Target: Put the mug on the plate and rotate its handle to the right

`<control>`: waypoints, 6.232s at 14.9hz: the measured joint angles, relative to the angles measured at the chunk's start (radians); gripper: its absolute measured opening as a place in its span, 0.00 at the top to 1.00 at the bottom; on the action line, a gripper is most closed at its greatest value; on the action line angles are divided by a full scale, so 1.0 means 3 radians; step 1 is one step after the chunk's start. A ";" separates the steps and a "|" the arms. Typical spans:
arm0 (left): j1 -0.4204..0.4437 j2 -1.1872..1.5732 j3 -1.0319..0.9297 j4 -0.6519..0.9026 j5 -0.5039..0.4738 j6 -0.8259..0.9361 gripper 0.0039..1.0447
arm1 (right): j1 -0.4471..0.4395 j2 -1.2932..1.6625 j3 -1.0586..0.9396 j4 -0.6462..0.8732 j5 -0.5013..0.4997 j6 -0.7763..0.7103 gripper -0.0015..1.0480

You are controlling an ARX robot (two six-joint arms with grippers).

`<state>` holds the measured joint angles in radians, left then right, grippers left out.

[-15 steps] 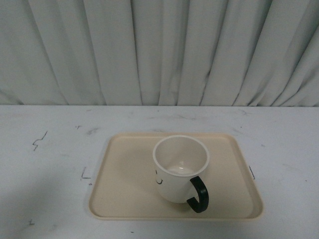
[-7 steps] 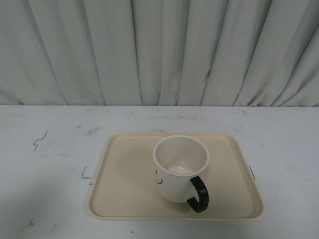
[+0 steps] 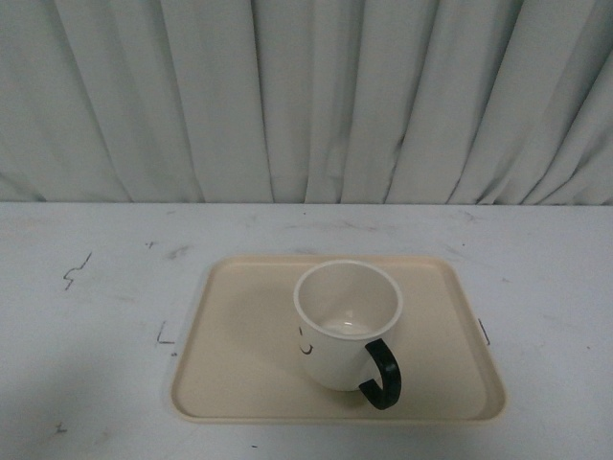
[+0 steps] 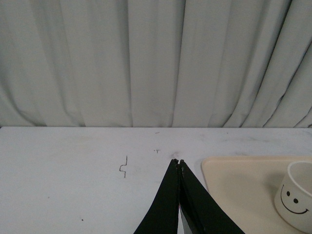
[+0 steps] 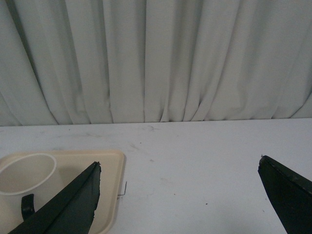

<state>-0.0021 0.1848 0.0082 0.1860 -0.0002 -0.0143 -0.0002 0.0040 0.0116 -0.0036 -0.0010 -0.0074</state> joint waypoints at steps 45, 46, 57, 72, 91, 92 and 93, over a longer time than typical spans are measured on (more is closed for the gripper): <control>0.0004 -0.0589 0.0001 -0.0632 0.0001 0.0004 0.06 | 0.0979 0.7257 0.5461 -0.2473 -0.0757 -0.2748 0.97; 0.0004 -0.0589 0.0001 -0.0632 0.0001 0.0004 0.06 | 0.1011 0.7382 0.5612 -0.2562 -0.0834 -0.3014 0.97; 0.0004 -0.0589 0.0001 -0.0632 0.0000 0.0004 0.06 | 0.1316 0.7989 0.6470 -0.3023 -0.0899 -0.2930 0.97; 0.0006 -0.0589 0.0001 -0.0631 0.0000 0.0010 0.06 | 0.0749 0.5540 0.2249 0.3209 0.0857 -0.0145 0.83; 0.0006 -0.0589 0.0001 -0.0632 -0.0001 0.0011 0.06 | -0.0018 0.2422 0.0023 0.2355 0.0014 -0.0023 0.98; 0.0006 -0.0589 0.0001 -0.0632 -0.0001 0.0011 0.06 | -0.0018 0.2253 0.0001 0.2190 0.0014 -0.0022 0.98; 0.0006 -0.0589 0.0001 -0.0632 -0.0001 0.0011 0.06 | -0.0018 0.2083 0.0001 0.2059 0.0014 -0.0022 0.98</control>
<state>-0.0002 0.0082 0.0086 -0.0036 -0.0006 -0.0109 -0.0055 0.6289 0.0120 0.6140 0.0032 -0.0139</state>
